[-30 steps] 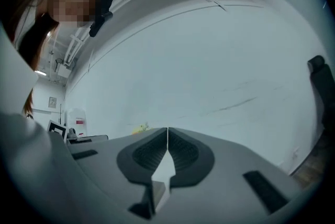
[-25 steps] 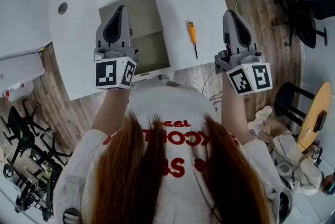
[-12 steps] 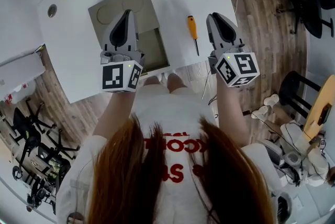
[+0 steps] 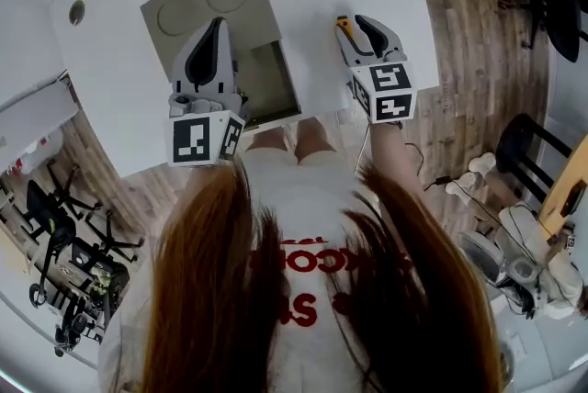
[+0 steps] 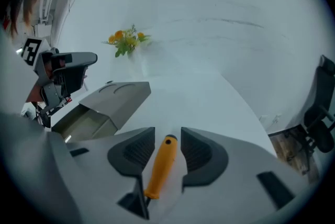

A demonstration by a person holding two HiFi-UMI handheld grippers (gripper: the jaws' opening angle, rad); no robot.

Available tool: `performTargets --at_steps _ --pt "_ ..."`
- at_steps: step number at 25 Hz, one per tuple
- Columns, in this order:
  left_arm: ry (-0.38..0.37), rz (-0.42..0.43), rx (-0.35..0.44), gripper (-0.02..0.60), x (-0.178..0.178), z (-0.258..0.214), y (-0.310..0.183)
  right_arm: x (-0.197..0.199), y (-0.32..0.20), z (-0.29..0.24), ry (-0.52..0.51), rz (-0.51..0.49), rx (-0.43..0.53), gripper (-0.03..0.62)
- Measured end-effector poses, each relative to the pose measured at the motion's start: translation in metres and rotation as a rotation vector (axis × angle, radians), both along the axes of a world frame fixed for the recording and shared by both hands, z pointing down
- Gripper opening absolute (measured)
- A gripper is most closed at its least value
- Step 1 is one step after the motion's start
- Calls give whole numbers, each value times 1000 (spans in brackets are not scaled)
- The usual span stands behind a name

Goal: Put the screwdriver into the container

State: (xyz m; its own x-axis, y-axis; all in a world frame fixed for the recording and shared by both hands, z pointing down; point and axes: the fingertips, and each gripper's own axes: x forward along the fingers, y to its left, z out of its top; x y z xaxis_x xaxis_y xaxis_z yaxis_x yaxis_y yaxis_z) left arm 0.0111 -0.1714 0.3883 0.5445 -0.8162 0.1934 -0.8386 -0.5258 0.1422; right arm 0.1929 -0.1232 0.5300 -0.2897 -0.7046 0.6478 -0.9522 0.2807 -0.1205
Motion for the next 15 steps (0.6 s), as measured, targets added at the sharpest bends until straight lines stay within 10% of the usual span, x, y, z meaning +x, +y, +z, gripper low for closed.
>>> performTargets --at_steps 15 --pt "-13 -16 -14 6 -5 5 3 -7 3 18 -48 -21 -52 123"
